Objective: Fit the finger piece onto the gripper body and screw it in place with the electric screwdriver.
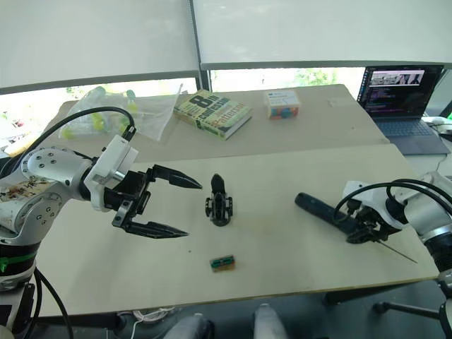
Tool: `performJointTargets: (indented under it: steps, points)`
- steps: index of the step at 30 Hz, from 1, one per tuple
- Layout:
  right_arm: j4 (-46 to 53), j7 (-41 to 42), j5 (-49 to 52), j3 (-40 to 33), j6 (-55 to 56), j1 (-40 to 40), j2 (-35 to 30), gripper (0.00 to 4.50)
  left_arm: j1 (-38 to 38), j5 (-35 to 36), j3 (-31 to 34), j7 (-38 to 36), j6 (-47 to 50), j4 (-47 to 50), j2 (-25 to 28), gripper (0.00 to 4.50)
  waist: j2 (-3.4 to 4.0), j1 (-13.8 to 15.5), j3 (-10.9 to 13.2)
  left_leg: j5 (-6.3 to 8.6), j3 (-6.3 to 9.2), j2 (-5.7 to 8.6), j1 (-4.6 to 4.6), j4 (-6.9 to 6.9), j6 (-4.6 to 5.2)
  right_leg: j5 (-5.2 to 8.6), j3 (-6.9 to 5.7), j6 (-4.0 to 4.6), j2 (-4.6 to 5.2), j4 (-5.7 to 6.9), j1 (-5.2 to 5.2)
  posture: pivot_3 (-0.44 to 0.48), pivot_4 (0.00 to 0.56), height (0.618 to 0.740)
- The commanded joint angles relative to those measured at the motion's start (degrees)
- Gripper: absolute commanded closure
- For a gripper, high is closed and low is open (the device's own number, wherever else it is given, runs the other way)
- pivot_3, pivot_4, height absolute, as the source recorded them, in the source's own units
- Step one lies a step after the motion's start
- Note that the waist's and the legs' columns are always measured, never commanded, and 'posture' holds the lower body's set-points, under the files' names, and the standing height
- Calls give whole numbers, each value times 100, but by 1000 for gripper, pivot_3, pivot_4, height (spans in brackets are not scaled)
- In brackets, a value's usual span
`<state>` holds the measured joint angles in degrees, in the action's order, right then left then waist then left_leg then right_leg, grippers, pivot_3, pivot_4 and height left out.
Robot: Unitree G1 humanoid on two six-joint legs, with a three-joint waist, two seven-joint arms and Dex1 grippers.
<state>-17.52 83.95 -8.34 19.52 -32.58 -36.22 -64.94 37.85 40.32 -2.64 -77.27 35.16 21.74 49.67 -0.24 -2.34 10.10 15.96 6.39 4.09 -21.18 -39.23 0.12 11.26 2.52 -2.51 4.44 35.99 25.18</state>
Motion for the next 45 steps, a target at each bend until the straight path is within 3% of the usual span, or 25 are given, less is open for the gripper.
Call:
performJointTargets:
  steps: [1,6,9,14,18,20,24,27,31,33,37,45]
  points:
    - [-34,238,-252,250,-447,-322,52,47,117,-7,-3,-8,-122,167,-50,0,0,1,0,0,0,1,0,0,0,0,0,0,1,0,0,0,150,740]
    - [-602,75,-551,486,-194,-608,393,47,198,4,-14,81,-114,168,-169,0,-32,-10,-1,0,0,-1,2,-1,0,0,-2,1,-1,-1,-2,0,150,740]
    - [-692,211,-620,590,-99,-658,475,823,191,-67,-29,63,-172,133,-178,0,-52,-12,-6,0,1,-2,5,-1,-1,-2,-2,4,-1,-1,-5,0,150,740]
    - [-632,310,-678,564,300,-629,532,2556,169,-147,-93,43,-221,93,-229,0,-55,3,-6,0,0,-3,5,-2,-1,-2,-5,3,-2,0,-4,0,150,740]
    - [-152,522,-236,93,998,-524,337,2589,-19,-318,-252,-68,-338,116,-191,0,-55,-16,-6,-1,0,-3,5,-1,-2,-2,-4,4,-2,1,-3,0,150,740]
    - [604,524,489,-730,1780,-96,120,2589,-203,-348,-335,-69,-338,146,-183,0,-48,-19,-2,0,1,-4,2,1,-2,-2,-3,4,-3,2,4,0,150,740]
    - [2066,232,1600,-2129,1300,846,126,2589,-575,-277,-325,-200,-321,228,-79,0,-25,-6,10,0,1,-3,-8,6,-2,-2,6,3,1,7,16,0,150,740]
    - [4025,-655,2836,-3892,-75,2043,955,2589,-1262,-489,-414,-292,-690,376,-39,0,-27,59,8,1,5,-8,-6,5,1,-2,4,3,-1,6,11,0,150,740]
    - [5672,-2222,3899,-4765,-690,2739,2364,2589,-1773,-751,-434,-130,-1183,187,-261,0,-29,171,7,2,40,-10,2,3,2,-4,9,6,-1,7,1,0,150,740]
    - [6310,-2841,4311,-4763,-654,3104,3079,2589,-2038,-923,-504,-134,-1468,53,-367,0,-28,196,6,1,43,-8,4,-2,2,-7,10,4,2,5,-8,0,150,740]
    - [7005,-3488,4546,-4255,-342,3661,3780,2589,-2311,-1275,-600,-159,-2169,-414,-664,0,-28,222,5,-1,42,-5,10,-4,5,-7,7,3,2,6,-15,0,150,740]
    - [7142,-4107,4236,-2884,373,3915,4336,2589,-2207,-1904,-1087,-306,-3113,-1526,-1287,0,-27,161,2,-1,28,-4,15,-4,4,-8,3,4,-2,8,-12,0,150,740]
